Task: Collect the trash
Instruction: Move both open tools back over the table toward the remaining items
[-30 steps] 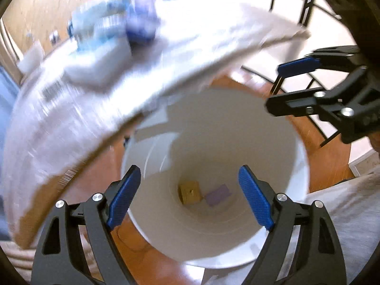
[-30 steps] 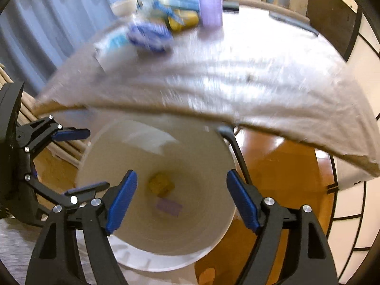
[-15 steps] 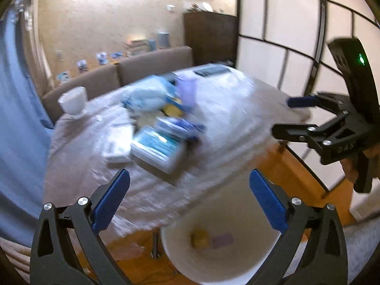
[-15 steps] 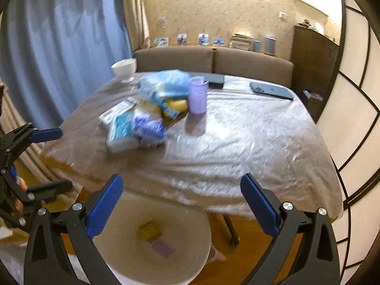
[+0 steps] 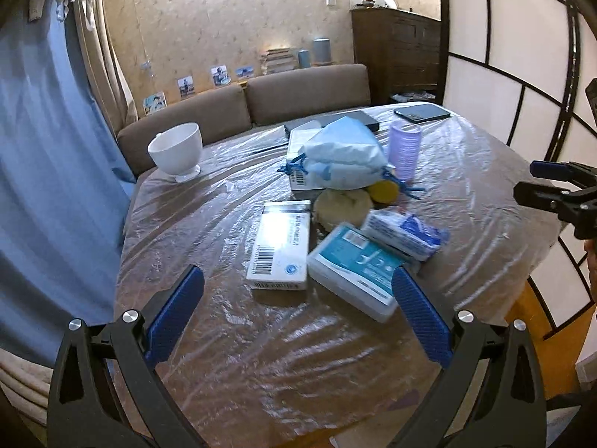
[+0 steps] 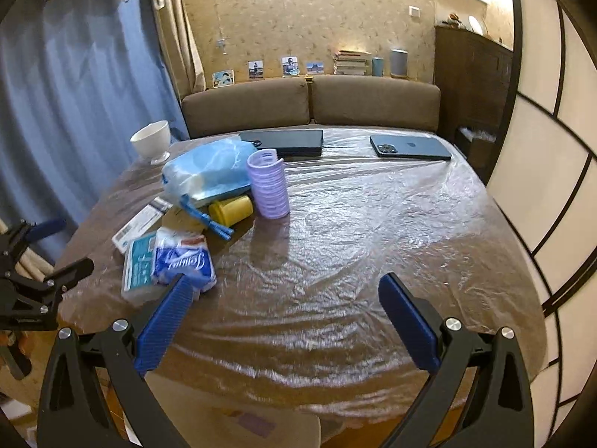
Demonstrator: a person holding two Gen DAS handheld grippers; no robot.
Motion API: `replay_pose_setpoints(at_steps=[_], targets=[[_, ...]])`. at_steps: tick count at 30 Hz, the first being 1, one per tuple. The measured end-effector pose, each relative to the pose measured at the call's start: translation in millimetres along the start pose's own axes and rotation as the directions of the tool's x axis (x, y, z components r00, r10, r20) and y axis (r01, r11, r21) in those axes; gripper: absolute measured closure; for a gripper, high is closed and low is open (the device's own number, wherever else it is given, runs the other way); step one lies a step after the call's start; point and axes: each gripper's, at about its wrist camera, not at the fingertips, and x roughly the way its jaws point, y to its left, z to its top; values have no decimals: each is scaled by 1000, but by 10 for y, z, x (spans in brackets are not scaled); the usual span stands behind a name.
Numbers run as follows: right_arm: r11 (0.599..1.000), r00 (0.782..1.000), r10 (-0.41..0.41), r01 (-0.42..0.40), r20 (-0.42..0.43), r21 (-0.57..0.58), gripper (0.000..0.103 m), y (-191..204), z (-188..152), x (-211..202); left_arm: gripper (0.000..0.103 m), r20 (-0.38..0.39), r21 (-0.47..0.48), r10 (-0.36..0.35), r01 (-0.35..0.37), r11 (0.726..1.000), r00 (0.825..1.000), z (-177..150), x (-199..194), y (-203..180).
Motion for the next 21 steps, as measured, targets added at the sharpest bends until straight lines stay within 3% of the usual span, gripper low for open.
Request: replay_pose_setpoints(at_steps=[7, 14, 21], targets=[[1000, 1000, 0, 1, -21, 17, 5, -36, 65, 172, 2, -48, -1, -8, 8, 1000, 999, 54, 191, 76], [1000, 1000, -14, 14, -23, -14, 5, -16, 112, 262, 2, -82, -97, -84, 76, 992, 993, 92, 304, 201], [1000, 999, -15, 15, -46, -9, 5, -29, 172, 407, 2, -89, -126, -64, 53, 991, 994, 134, 377, 249]])
